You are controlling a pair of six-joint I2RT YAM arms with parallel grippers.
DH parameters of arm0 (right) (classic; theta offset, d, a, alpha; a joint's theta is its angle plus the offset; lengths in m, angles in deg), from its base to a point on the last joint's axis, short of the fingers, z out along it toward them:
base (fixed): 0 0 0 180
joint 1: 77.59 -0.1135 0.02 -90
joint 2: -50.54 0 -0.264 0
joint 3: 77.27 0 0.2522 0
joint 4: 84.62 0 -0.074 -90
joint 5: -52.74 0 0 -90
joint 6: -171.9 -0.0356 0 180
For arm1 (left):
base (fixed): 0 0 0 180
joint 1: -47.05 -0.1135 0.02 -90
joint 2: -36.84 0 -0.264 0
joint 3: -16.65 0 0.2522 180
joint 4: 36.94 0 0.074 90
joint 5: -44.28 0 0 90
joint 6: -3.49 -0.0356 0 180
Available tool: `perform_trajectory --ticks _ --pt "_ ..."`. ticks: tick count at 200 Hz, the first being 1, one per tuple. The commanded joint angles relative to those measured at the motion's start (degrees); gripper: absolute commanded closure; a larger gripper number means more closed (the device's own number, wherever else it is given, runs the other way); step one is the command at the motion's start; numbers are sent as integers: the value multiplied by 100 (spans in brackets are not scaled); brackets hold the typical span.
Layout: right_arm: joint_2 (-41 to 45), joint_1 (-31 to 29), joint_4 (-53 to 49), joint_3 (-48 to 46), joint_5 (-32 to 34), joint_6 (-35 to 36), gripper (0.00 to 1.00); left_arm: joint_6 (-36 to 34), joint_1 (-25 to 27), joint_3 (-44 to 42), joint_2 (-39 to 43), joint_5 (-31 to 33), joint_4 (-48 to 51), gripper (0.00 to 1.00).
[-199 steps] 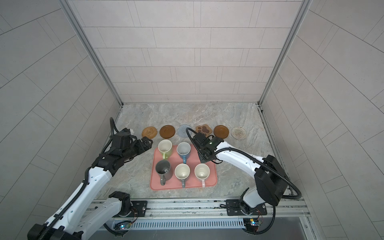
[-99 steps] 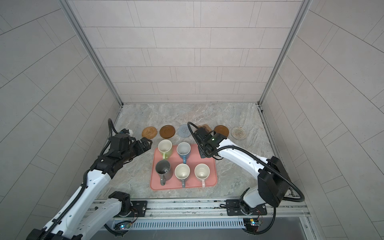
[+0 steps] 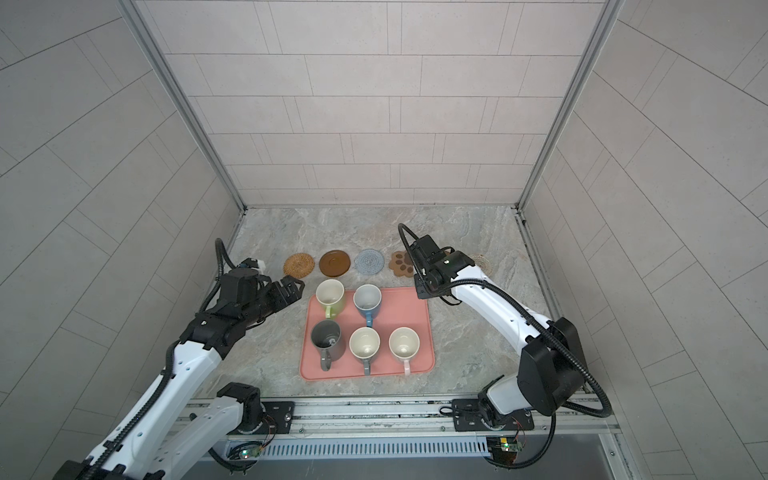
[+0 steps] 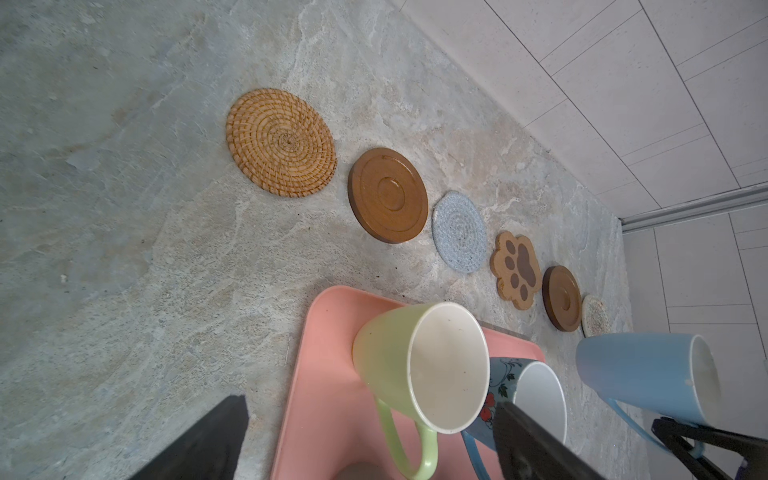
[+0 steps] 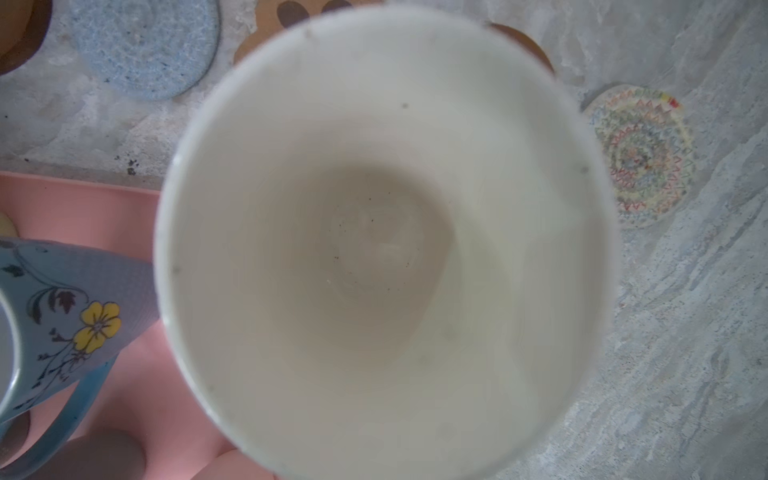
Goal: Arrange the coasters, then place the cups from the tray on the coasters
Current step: 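Lift the mug with right gripper and carry it toward the coaster row, then lower the held mug onto the multicolour knit coaster with right gripper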
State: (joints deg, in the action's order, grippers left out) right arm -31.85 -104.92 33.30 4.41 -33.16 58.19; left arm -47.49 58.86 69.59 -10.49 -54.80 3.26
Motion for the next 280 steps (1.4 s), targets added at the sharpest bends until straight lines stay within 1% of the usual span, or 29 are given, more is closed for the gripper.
perform_trajectory --ticks 1,59,139,174,214,280 --pt "232 317 -10 202 -17 282 95 -4 36 -68 86 7 -27 0" --pt "15 1061 -123 458 -195 850 96 -3 38 -95 189 18 51 0" --pt "-439 1794 99 606 -527 1483 96 27 33 -111 213 -21 81 0" --pt "-673 2067 235 695 -776 1592 96 42 32 -121 224 -32 76 0" --pt "-869 2230 245 869 -744 1751 96 26 33 -141 240 -6 124 0" --pt "-1067 2673 389 942 -839 1904 96 87 32 -191 247 -17 116 0"
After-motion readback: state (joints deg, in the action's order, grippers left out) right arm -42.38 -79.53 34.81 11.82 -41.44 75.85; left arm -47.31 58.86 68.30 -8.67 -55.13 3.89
